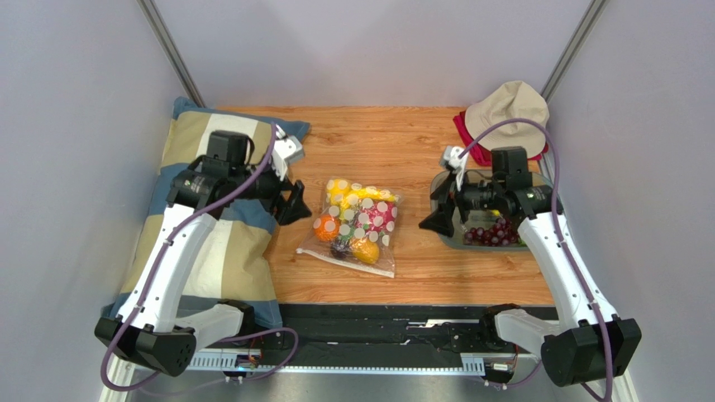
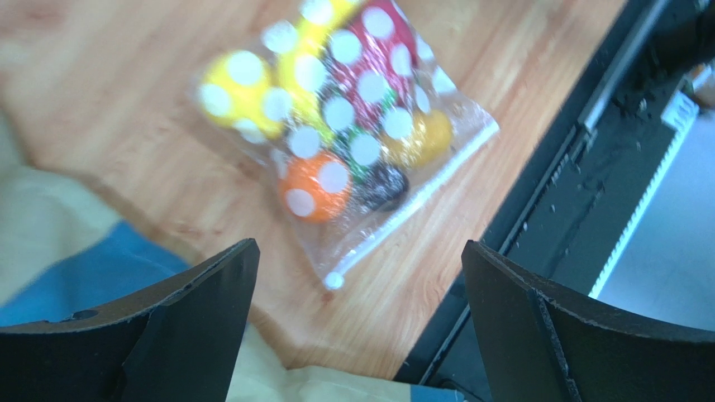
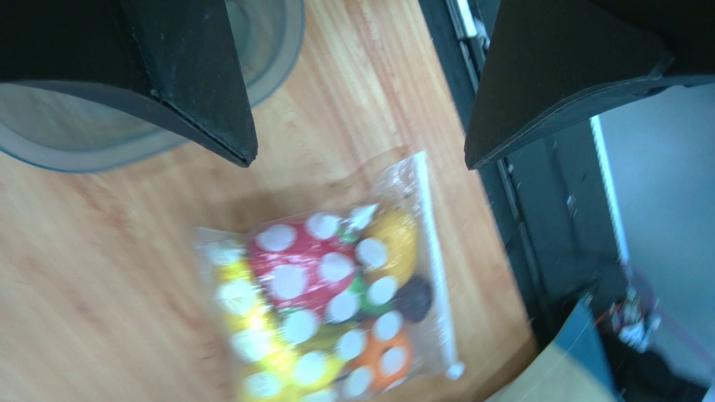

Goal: Place the food in the zip-top bag and seal the zipper
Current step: Reset both arms

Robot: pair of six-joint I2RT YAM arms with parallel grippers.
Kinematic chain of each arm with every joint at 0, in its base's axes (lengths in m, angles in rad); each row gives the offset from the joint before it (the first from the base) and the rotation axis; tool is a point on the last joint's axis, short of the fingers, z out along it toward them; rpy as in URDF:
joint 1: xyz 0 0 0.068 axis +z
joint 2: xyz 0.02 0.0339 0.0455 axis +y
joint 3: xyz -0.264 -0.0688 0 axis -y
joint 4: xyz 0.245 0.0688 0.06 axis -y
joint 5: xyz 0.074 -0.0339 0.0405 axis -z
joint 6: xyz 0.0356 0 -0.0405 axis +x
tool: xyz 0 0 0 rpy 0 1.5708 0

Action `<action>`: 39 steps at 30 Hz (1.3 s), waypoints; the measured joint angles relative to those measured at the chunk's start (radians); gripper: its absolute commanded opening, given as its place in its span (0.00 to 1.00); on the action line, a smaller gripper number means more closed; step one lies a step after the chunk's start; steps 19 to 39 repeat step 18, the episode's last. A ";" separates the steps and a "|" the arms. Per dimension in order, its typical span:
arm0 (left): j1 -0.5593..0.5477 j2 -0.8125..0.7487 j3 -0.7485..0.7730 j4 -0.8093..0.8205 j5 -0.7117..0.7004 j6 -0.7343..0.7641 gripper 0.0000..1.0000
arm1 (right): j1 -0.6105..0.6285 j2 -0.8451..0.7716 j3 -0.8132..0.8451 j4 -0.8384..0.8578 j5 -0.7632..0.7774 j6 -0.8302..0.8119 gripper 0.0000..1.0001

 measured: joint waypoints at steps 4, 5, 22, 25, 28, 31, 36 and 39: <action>0.003 0.114 0.293 -0.035 -0.092 -0.095 0.99 | -0.117 0.055 0.117 0.080 0.055 0.206 0.99; 0.007 0.148 0.356 -0.034 -0.110 -0.116 0.99 | -0.148 0.075 0.142 0.095 0.064 0.248 1.00; 0.097 0.357 0.407 -0.067 -0.200 -0.274 0.99 | -0.282 0.237 0.191 0.246 0.364 0.631 1.00; 0.097 0.357 0.407 -0.067 -0.200 -0.274 0.99 | -0.282 0.237 0.191 0.246 0.364 0.631 1.00; 0.097 0.357 0.407 -0.067 -0.200 -0.274 0.99 | -0.282 0.237 0.191 0.246 0.364 0.631 1.00; 0.097 0.357 0.407 -0.067 -0.200 -0.274 0.99 | -0.282 0.237 0.191 0.246 0.364 0.631 1.00; 0.097 0.357 0.407 -0.067 -0.200 -0.274 0.99 | -0.282 0.237 0.191 0.246 0.364 0.631 1.00; 0.097 0.357 0.407 -0.067 -0.200 -0.274 0.99 | -0.282 0.237 0.191 0.246 0.364 0.631 1.00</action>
